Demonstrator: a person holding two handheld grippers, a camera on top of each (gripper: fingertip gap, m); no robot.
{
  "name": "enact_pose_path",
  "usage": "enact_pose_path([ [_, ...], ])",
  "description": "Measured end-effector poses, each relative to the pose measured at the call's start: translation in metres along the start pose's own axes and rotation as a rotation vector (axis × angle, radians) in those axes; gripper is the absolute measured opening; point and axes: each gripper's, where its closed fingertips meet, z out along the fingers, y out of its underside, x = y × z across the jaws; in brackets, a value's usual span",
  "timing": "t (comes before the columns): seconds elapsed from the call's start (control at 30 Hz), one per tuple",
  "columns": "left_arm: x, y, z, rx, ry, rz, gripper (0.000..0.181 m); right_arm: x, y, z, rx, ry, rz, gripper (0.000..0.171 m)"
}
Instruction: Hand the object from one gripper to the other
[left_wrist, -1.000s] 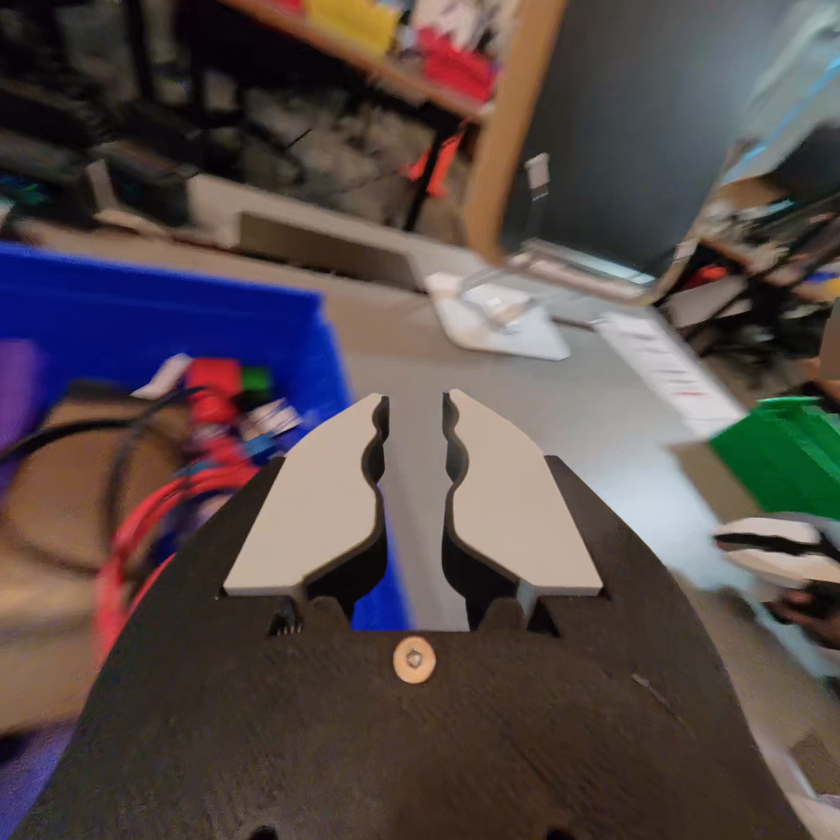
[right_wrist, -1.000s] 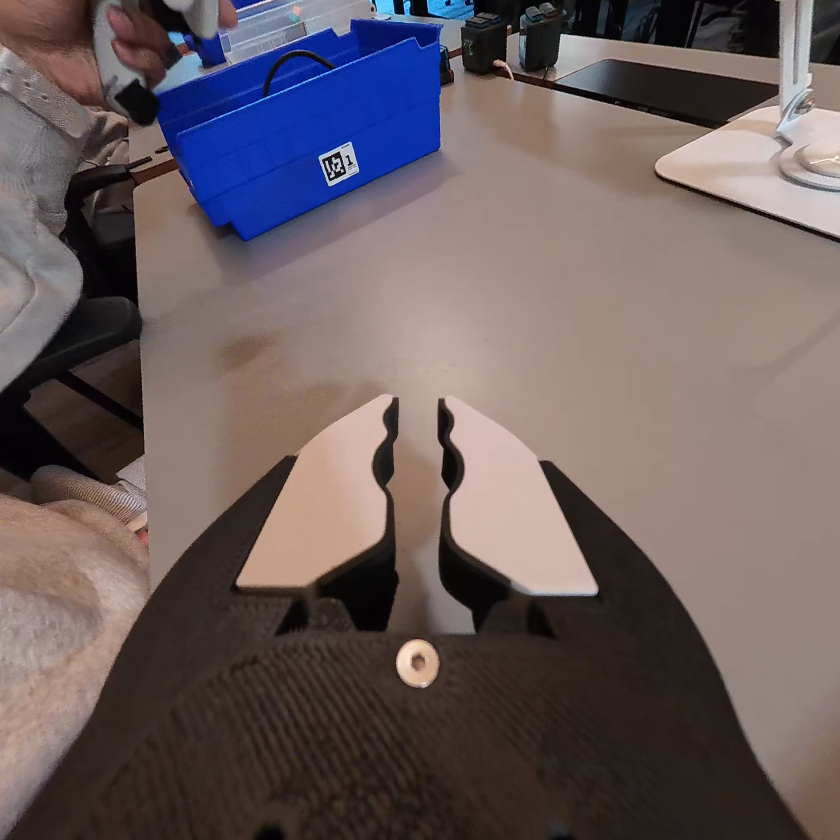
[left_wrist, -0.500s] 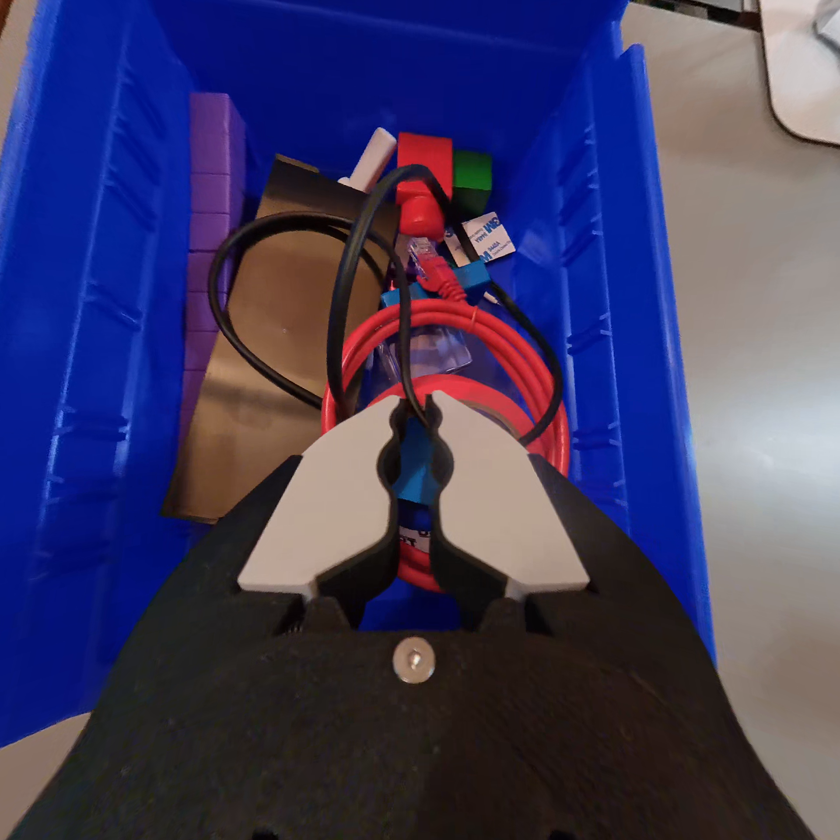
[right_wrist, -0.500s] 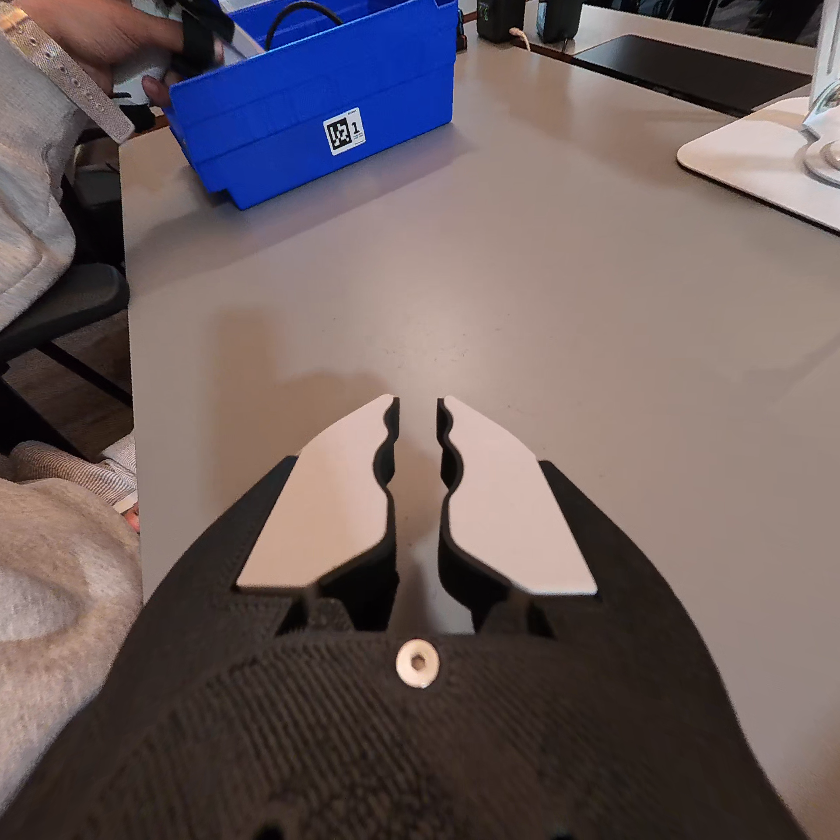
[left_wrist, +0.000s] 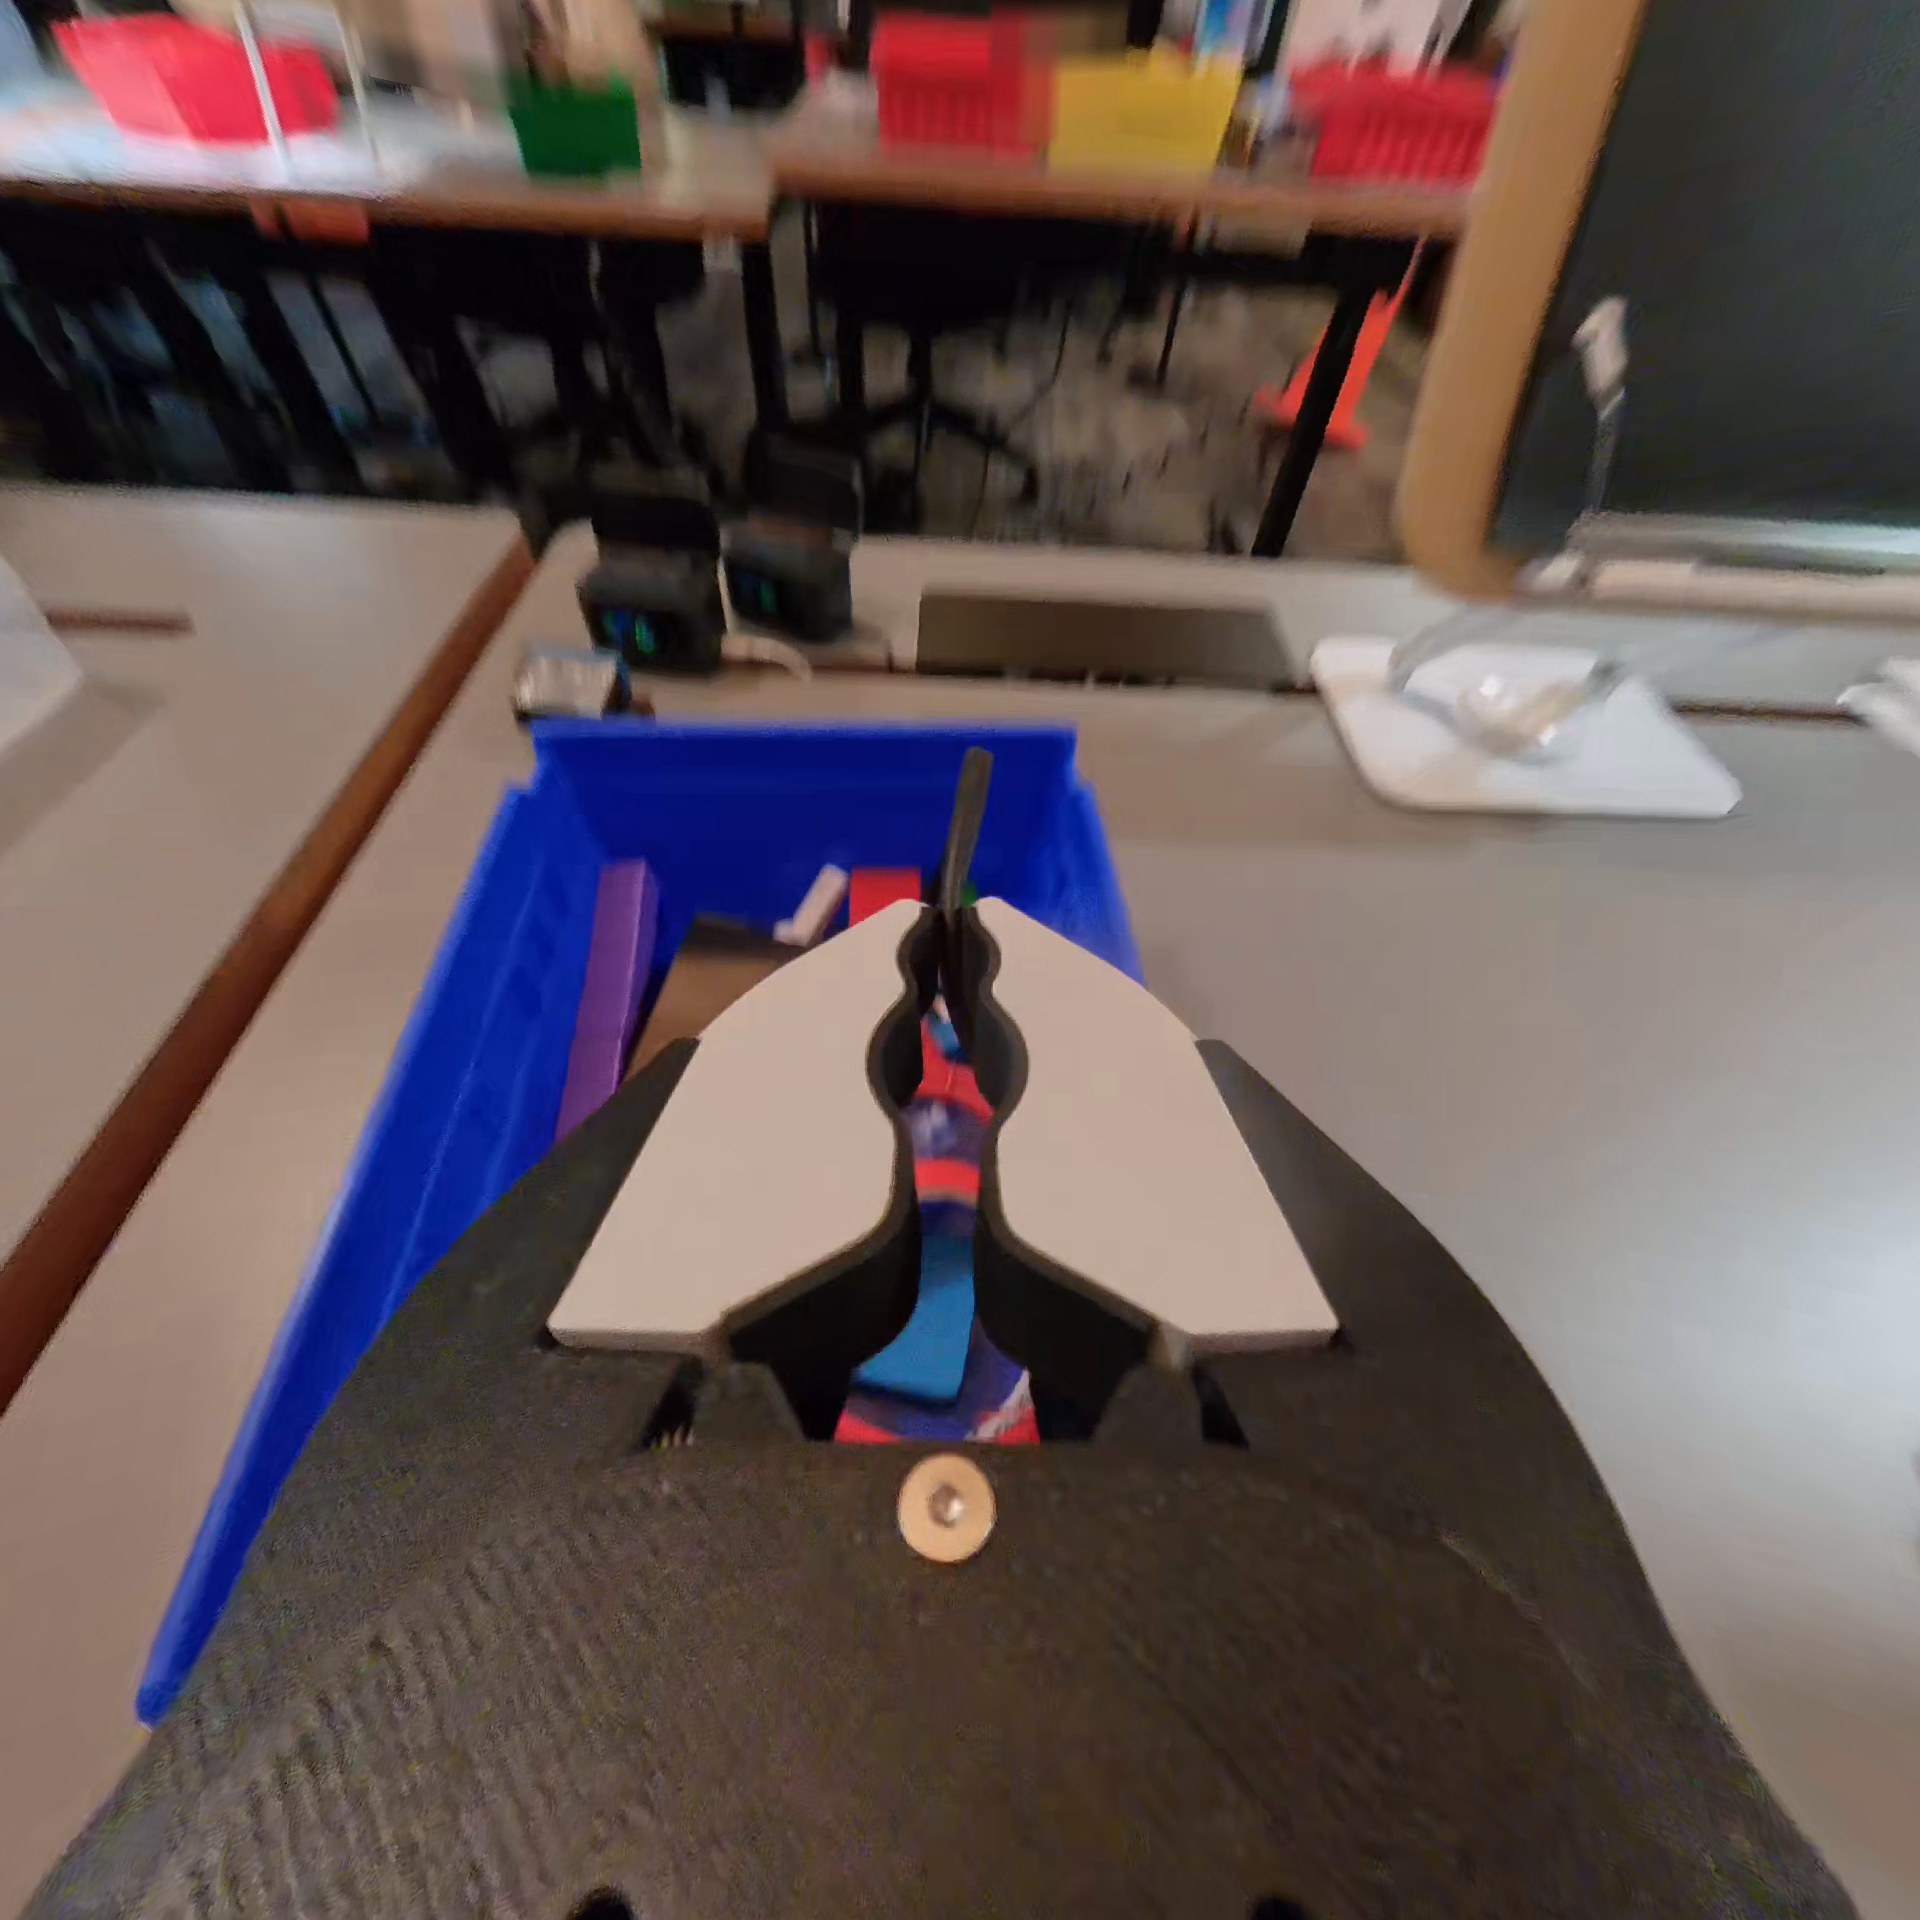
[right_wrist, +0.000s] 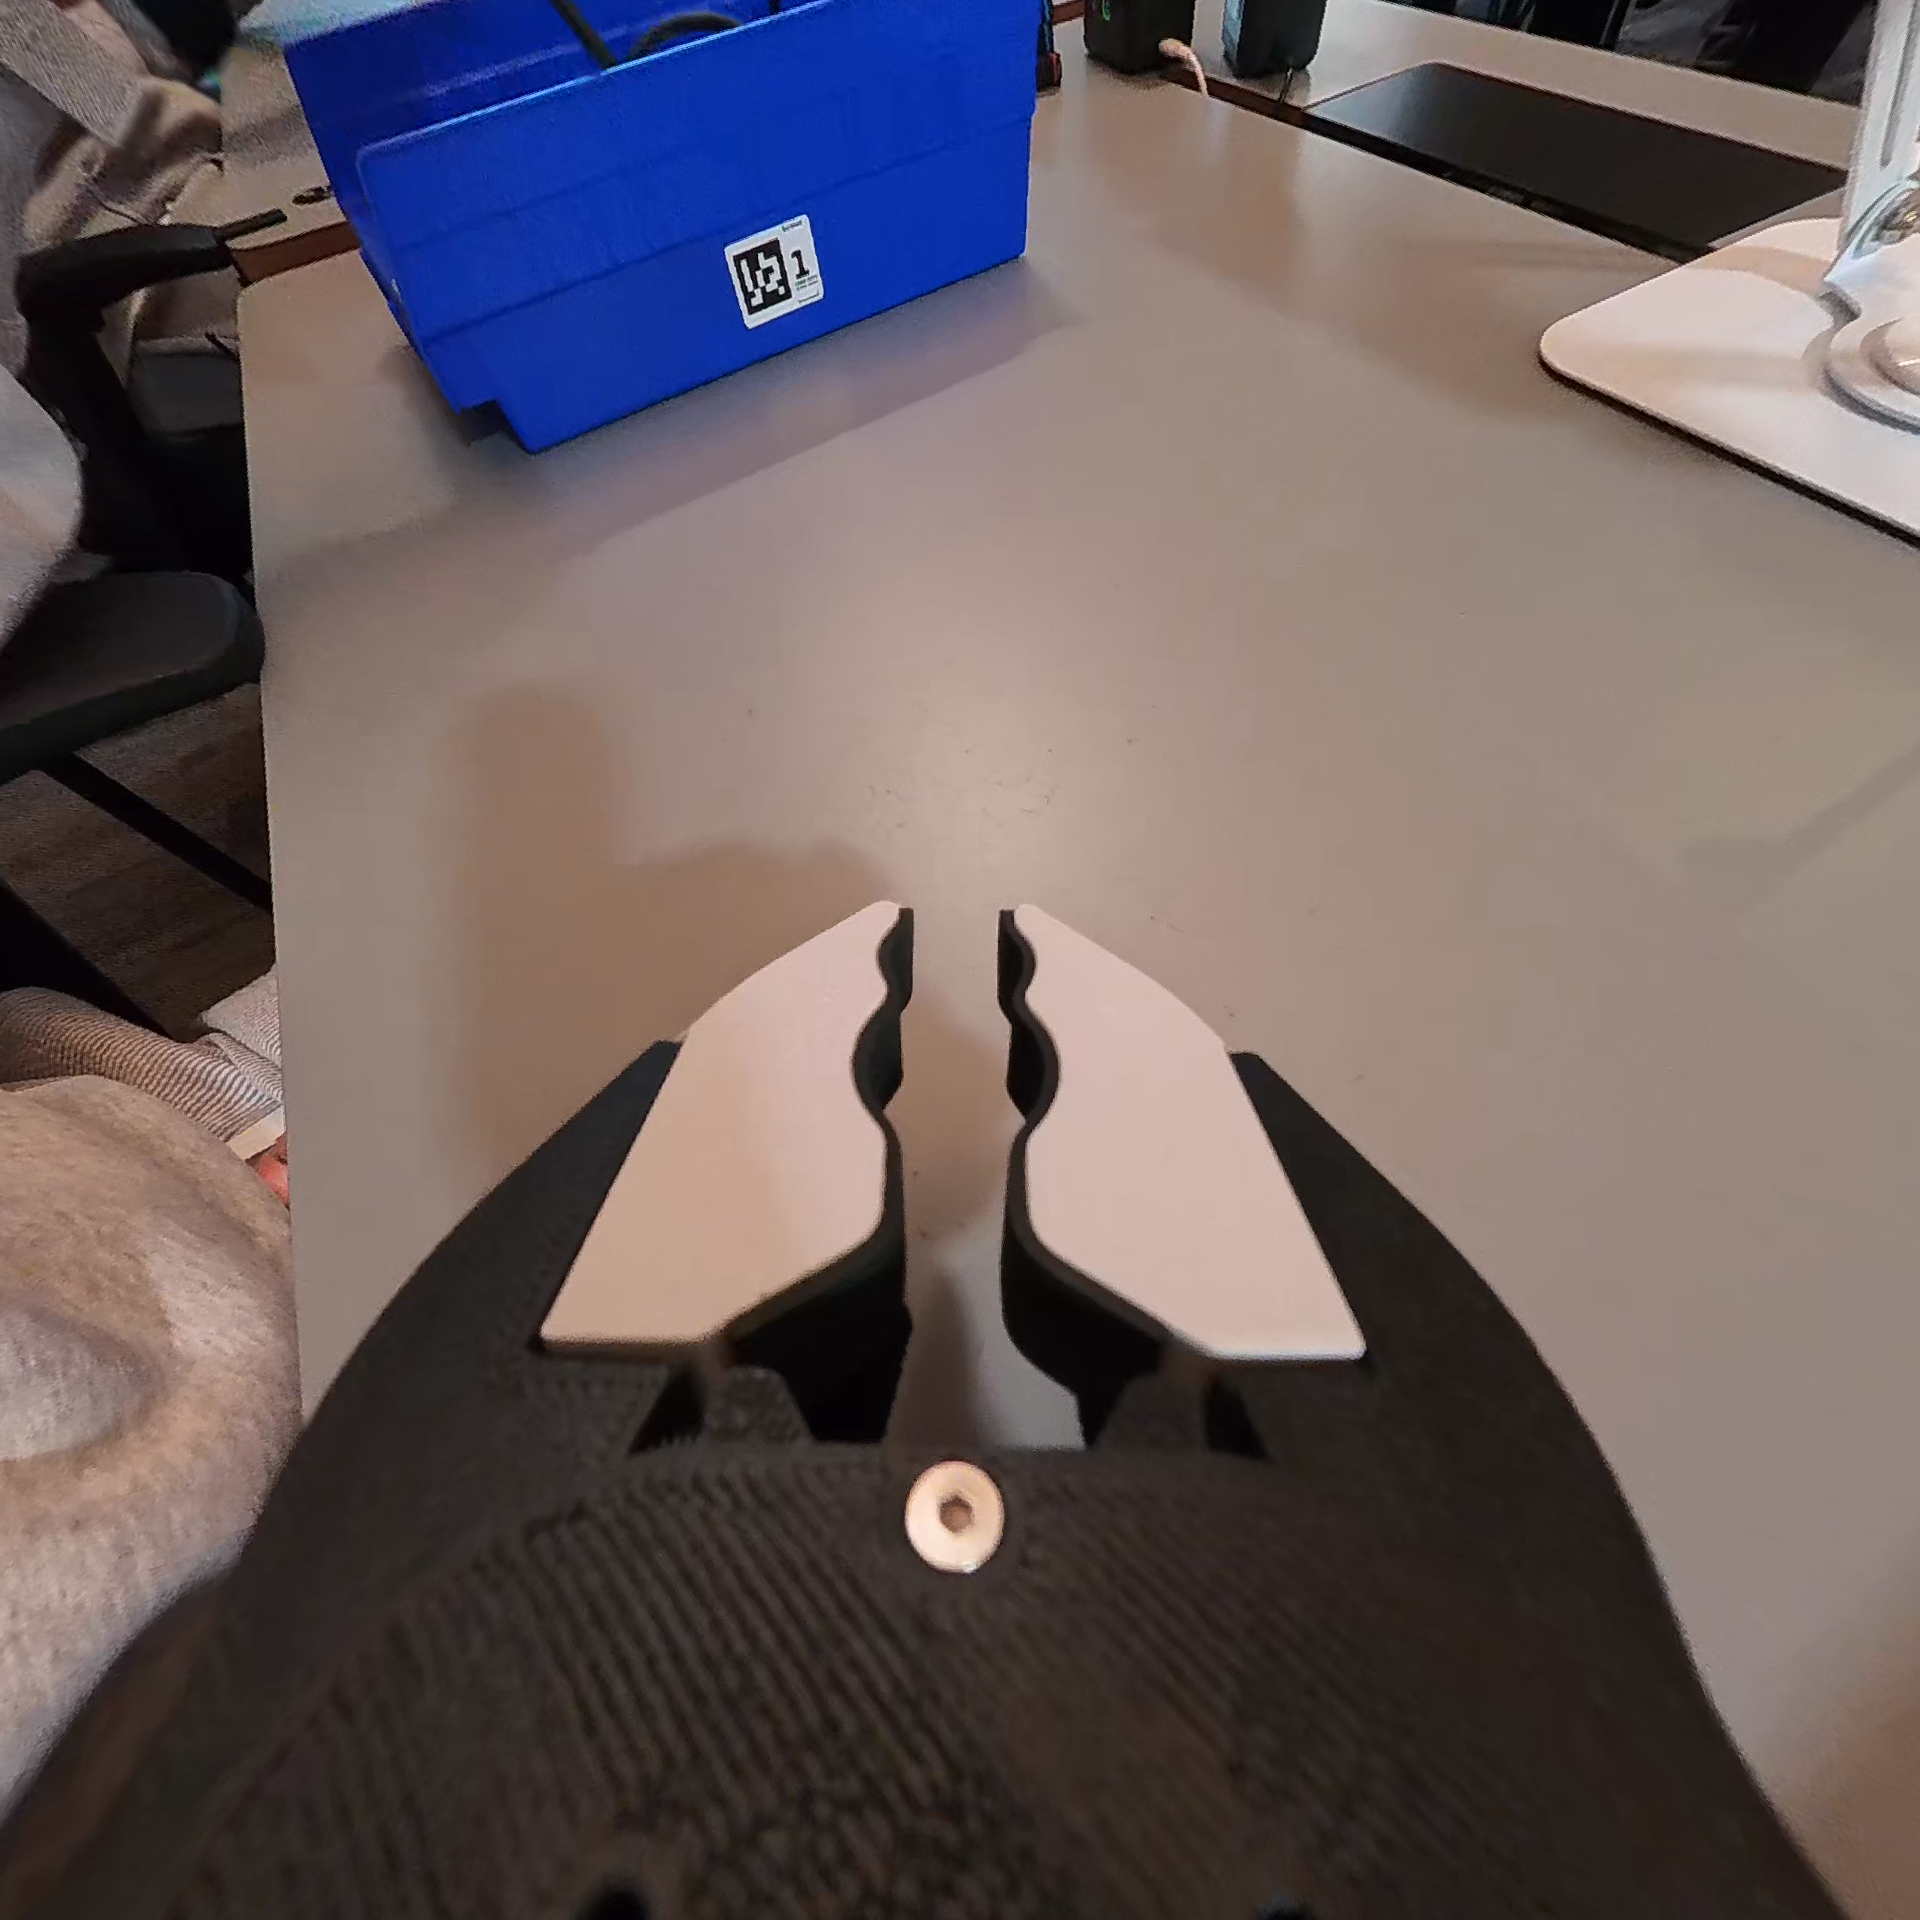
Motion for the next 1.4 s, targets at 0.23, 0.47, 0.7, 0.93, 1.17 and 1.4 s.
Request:
enact_pose_path([
  [0.23,0.027,-0.063,-0.044,0.275,0.033,0.012,0.002,-0.002,0.001,0.001,-0.009,0.001,-0.021,0.015],
  [0.47,0.069,-0.095,-0.077,0.396,0.229,-0.038,0.002,-0.002,-0.001,0.001,0.0,-0.001,-0.014,0.015],
  [0.7,0.133,-0.113,-0.103,0.466,0.415,0.004,0.002,-0.003,-0.001,0.0,0.002,0.001,-0.025,0.015],
  [0.93,0.203,-0.116,-0.129,0.473,0.639,0.034,0.002,-0.004,-0.008,-0.003,0.04,-0.004,-0.034,0.015],
  [1.17,0.27,-0.098,-0.135,0.403,0.842,0.054,0.002,-0.01,-0.036,-0.02,0.213,-0.022,-0.073,0.016],
  [1.4,0.317,-0.064,-0.112,0.273,0.983,-0.03,0.002,-0.069,-0.09,-0.056,0.528,-0.12,-0.249,0.018],
])
